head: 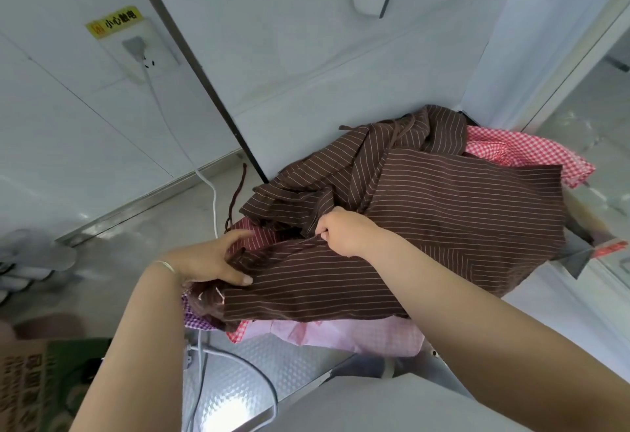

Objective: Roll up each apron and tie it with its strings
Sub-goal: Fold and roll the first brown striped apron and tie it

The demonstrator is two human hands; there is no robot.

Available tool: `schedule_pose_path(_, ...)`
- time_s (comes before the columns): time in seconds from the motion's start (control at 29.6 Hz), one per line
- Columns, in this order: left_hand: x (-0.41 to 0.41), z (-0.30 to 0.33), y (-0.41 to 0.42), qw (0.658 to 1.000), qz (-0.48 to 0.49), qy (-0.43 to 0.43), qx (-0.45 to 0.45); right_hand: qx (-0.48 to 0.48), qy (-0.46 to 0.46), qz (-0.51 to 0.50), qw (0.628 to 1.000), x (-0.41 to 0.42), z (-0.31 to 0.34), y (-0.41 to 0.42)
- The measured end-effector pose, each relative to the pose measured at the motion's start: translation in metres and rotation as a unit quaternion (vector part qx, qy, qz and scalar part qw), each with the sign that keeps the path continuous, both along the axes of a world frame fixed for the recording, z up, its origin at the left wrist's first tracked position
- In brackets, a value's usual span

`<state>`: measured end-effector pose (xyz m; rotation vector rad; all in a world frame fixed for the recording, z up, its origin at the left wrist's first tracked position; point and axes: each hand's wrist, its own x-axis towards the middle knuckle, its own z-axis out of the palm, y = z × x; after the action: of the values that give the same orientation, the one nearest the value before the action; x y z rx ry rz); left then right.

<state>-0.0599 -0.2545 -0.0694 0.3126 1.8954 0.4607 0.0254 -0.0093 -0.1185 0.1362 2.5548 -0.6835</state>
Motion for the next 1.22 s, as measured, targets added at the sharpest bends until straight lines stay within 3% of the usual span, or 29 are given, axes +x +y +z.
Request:
schedule_pose_path(0.17, -0.004, -0.020, -0.004, 0.977, 0.081, 0.187, -0.061, 0.027, 0.020, 0.006, 0.999, 0.004, -0.010, -0.005)
schedule_pose_path(0.24, -0.007, -0.024, -0.007, 0.961, 0.050, 0.239, -0.127, 0.055, 0.044, -0.001, 0.997, 0.006, -0.016, -0.004)
schedule_pose_path(0.34, -0.011, -0.025, -0.010, 0.901, 0.017, 0.351, -0.255, 0.032, 0.082, -0.037, 0.995, 0.011, -0.022, -0.003)
schedule_pose_path(0.41, -0.005, -0.025, -0.003, 0.849, 0.016, 0.449, -0.279, -0.023, 0.133, -0.047, 0.990, 0.017, -0.023, -0.004)
schedule_pose_path(0.47, 0.003, -0.035, 0.016, 0.835, 0.006, 0.524, -0.166, -0.044, 0.196, -0.058, 0.978, 0.023, -0.024, -0.004)
schedule_pose_path(0.57, 0.024, -0.045, 0.057, 0.853, -0.006, 0.516, 0.077, -0.009, 0.292, -0.132, 0.947, 0.031, -0.024, 0.006)
schedule_pose_path(0.68, 0.047, -0.052, 0.086, 0.793, -0.028, 0.577, 0.195, 0.051, 0.288, -0.173, 0.941, 0.034, -0.021, 0.030)
schedule_pose_path(0.78, 0.060, -0.061, 0.101, 0.724, -0.069, 0.629, 0.275, 0.075, 0.208, -0.082, 0.972, 0.032, -0.019, 0.056)
schedule_pose_path(0.81, 0.062, -0.066, 0.103, 0.728, -0.114, 0.622, 0.264, 0.079, 0.189, -0.047, 0.978, 0.030, -0.019, 0.061)
schedule_pose_path(0.91, 0.058, -0.074, 0.108, 0.840, -0.178, 0.501, 0.108, 0.100, 0.171, 0.011, 0.980, 0.025, -0.021, 0.069)
schedule_pose_path(0.95, 0.056, -0.076, 0.107, 0.862, -0.175, 0.470, 0.068, 0.105, 0.168, 0.024, 0.980, 0.023, -0.021, 0.071)
schedule_pose_path(1.05, 0.047, -0.076, 0.099, 0.897, -0.156, 0.413, 0.039, 0.093, 0.171, 0.014, 0.981, 0.019, -0.023, 0.079)
schedule_pose_path(1.15, 0.032, -0.068, 0.087, 0.959, -0.103, 0.263, 0.034, 0.068, 0.177, -0.039, 0.981, 0.016, -0.026, 0.085)
schedule_pose_path(1.22, 0.022, -0.061, 0.077, 0.967, -0.063, 0.243, 0.044, 0.069, 0.170, -0.036, 0.982, 0.015, -0.029, 0.084)
